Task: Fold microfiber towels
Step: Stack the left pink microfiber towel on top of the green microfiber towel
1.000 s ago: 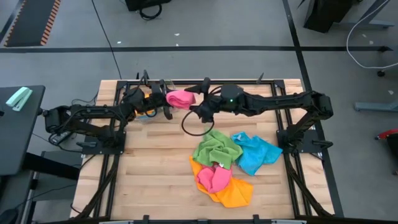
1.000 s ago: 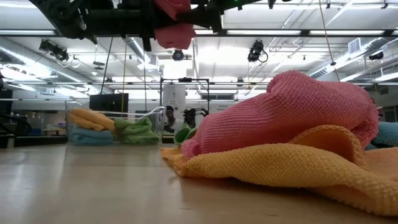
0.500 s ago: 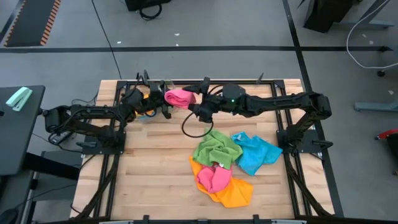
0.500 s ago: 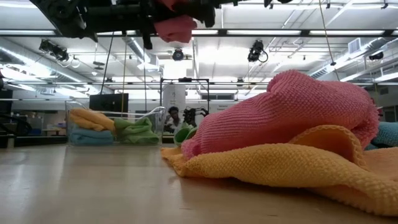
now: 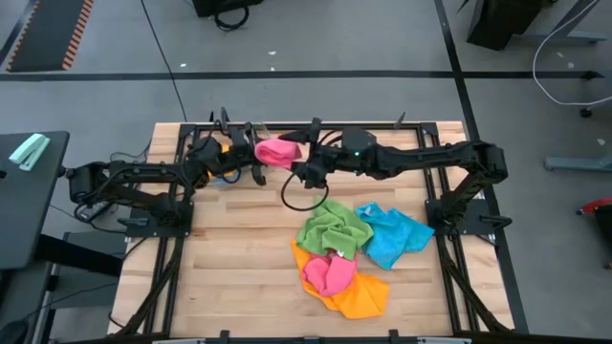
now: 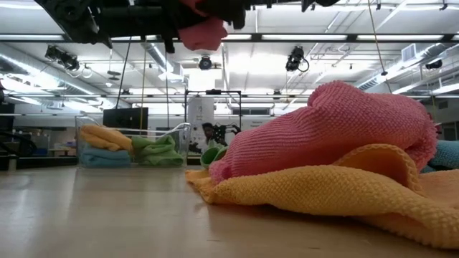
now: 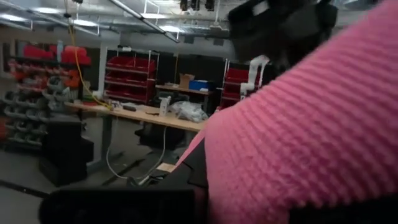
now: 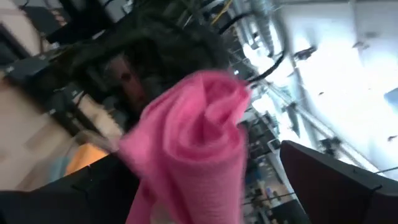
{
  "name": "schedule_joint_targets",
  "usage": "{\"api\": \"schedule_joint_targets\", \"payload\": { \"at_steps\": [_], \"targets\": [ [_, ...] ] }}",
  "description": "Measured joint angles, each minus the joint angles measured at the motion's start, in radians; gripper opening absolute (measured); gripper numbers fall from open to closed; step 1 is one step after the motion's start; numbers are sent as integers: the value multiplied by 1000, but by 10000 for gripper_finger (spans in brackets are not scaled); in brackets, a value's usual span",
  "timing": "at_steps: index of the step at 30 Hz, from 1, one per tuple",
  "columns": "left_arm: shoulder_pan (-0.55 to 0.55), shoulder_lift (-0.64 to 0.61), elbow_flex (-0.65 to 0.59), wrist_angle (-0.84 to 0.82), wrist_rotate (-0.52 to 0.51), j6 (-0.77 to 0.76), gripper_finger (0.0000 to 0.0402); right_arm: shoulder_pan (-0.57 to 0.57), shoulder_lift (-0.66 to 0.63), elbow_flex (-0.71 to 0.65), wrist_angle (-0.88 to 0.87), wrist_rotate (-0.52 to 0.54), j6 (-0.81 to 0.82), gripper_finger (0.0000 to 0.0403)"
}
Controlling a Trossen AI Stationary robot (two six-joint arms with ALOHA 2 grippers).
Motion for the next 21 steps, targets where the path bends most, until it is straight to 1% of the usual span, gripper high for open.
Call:
{"api": "schedule_joint_targets", "payload": {
  "at_steps": [2, 4, 7, 9, 13, 18, 21],
  "targets": [
    [-4, 10, 0, 14, -1, 13, 40, -7, 3, -1, -9, 2, 18, 380],
    [-7, 23, 0, 23, -16, -9, 42, -10, 0, 0, 2, -6, 31, 380],
    [-7, 41, 0, 45, -103, -37, 33, -2, 0, 0, -3, -35, 48, 380],
    [-4, 55, 0, 53, -138, -52, 23, 9, 1, 0, -4, -38, 46, 380],
    [-10, 80, 0, 113, -143, -81, 17, 18, 18, -1, 1, -25, 18, 380],
    [-13, 107, 11, 123, -160, -112, 39, 15, 29, 0, 33, -13, 1, 380],
    [-20, 133, 25, 121, -164, -117, 41, 14, 36, 0, 66, 5, -10, 380]
  ]
}}
